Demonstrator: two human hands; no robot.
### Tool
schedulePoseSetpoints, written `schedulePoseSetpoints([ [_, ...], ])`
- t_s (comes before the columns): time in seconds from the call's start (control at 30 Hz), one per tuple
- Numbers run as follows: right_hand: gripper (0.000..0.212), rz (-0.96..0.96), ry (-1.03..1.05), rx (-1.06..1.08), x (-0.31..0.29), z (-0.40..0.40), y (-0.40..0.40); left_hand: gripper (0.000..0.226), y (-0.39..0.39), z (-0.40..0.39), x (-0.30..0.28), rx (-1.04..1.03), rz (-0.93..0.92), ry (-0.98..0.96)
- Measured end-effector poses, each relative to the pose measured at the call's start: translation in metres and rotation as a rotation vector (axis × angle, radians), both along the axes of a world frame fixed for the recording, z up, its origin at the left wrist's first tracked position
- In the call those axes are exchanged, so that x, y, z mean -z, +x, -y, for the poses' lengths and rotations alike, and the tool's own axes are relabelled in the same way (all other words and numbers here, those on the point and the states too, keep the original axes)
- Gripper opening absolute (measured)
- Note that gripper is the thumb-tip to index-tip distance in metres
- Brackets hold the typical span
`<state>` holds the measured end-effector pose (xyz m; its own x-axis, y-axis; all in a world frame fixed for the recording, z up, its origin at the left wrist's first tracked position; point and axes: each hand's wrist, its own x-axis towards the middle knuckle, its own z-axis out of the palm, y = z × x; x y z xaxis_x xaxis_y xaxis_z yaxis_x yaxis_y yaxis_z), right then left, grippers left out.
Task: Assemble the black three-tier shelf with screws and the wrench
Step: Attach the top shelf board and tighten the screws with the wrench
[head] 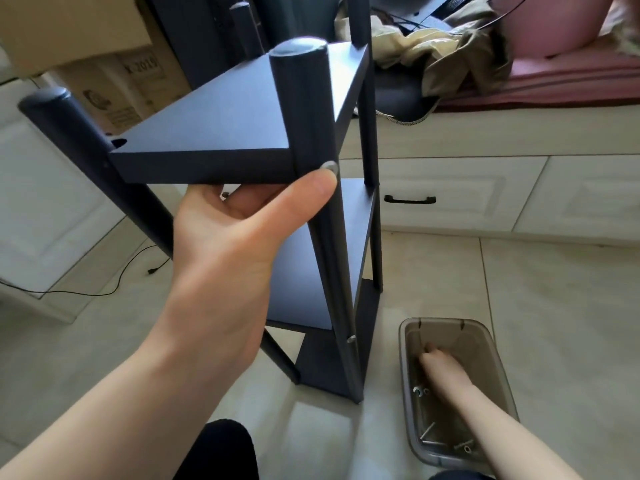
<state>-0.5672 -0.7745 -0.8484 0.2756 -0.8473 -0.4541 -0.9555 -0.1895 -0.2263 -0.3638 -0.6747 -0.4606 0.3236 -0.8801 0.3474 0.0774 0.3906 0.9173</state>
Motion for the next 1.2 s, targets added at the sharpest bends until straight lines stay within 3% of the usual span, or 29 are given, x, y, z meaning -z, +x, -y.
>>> schedulePoseSetpoints([
  [0.17, 0.039, -0.215, -0.131, -0.122, 0.003, -0.004, 0.003, 0.023, -0.001, 0.000, 0.000, -0.006, -0.006, -0.009],
  [0.3, 0.040, -0.178, -0.095, -0.146, 0.004, -0.008, 0.001, 0.009, -0.001, 0.001, 0.001, 0.013, -0.022, -0.005],
  [0.47, 0.032, -0.059, -0.059, -0.055, 0.000, -0.011, -0.005, 0.018, -0.001, 0.002, 0.002, -0.001, -0.034, -0.006],
  [0.6, 0.018, 0.150, -0.113, 0.014, -0.012, -0.016, -0.016, 0.035, 0.000, 0.002, 0.001, -0.012, -0.034, 0.013],
  [0.77, 0.014, 0.269, -0.074, 0.037, -0.039, -0.026, -0.018, 0.041, 0.001, 0.003, 0.001, -0.037, -0.032, 0.063],
  [0.9, 0.004, 0.322, -0.070, 0.090, -0.069, -0.027, -0.018, 0.062, 0.000, 0.002, -0.002, -0.046, -0.067, 0.096],
  [1.03, 0.005, 0.439, -0.144, 0.190, -0.112, -0.036, -0.020, 0.062, -0.003, -0.001, -0.006, -0.033, -0.058, 0.141],
  [1.2, 0.014, 0.759, -0.141, 0.371, -0.188, -0.052, -0.010, 0.046, -0.004, -0.002, -0.007, -0.033, -0.107, 0.151],
])
